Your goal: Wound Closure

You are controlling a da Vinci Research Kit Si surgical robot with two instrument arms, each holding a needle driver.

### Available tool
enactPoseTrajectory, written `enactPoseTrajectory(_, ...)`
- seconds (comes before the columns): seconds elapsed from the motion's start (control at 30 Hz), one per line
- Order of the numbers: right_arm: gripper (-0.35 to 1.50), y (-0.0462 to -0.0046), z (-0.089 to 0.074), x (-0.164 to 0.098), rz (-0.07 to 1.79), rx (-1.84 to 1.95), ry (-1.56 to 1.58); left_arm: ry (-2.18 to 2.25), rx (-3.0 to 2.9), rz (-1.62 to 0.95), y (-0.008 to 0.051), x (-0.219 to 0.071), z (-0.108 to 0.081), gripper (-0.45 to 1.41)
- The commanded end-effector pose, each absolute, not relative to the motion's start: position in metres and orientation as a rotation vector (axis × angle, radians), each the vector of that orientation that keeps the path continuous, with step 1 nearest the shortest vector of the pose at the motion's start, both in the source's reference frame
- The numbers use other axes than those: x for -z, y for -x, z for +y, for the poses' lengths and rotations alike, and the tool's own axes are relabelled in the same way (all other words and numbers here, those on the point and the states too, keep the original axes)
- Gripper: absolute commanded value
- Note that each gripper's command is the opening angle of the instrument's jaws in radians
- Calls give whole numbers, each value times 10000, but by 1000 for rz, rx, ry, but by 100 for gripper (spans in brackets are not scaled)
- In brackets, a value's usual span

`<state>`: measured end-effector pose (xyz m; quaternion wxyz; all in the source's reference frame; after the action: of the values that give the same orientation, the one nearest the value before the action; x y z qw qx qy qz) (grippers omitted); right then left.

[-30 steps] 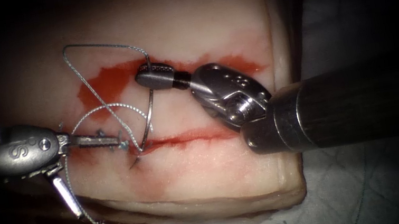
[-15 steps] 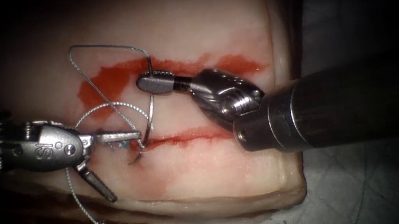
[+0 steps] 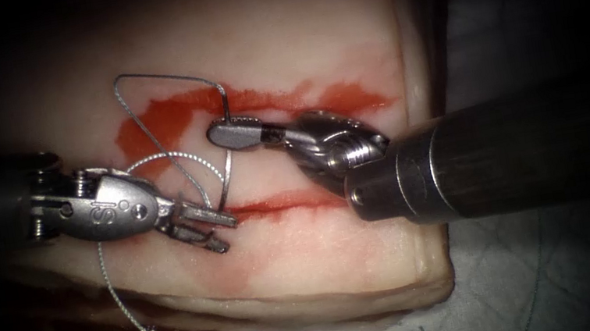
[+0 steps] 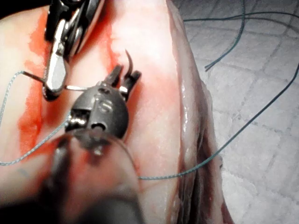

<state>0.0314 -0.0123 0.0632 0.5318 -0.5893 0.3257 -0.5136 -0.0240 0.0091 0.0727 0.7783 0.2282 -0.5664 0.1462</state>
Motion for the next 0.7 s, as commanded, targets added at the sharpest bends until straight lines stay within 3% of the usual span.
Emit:
enactPoseTrajectory(0.03,-35,-323,-123,-636,755,1216,1406,-547,-249,-1223,246,-732,89,-45)
enactPoseTrajectory(0.1,-28,-323,-125,-637,704,1207,1406,-586,-179,-1249,247,-732,88,-45)
enactPoseTrajectory(0.17,42,-324,-126,-639,593,1229,1425,-583,-164,-1285,249,-733,89,-45)
enactPoseTrajectory(0.23,78,-328,-127,-641,480,1279,1453,-582,-159,-1300,250,-734,89,-45)
enactPoseTrajectory(0.27,79,-329,-127,-642,451,1280,1453,-582,-158,-1303,250,-734,90,-45)
enactPoseTrajectory(0.4,71,-329,-128,-643,428,1276,1451,-568,-182,-1309,251,-740,92,-38)
enactPoseTrajectory(0.43,68,-329,-128,-643,427,1276,1451,-550,-193,-1312,251,-742,94,12)
enactPoseTrajectory(0.47,47,-328,-129,-643,426,1276,1451,-534,-197,-1313,252,-744,95,57)
enactPoseTrajectory(0.5,10,-328,-129,-643,436,1281,1454,-521,-197,-1312,254,-747,97,76)
enactPoseTrajectory(0.57,-35,-327,-131,-642,481,1302,1469,-504,-217,-1317,253,-750,98,83)
enactPoseTrajectory(0.7,-35,-329,-134,-640,499,1308,1478,-493,-224,-1318,254,-750,97,93)
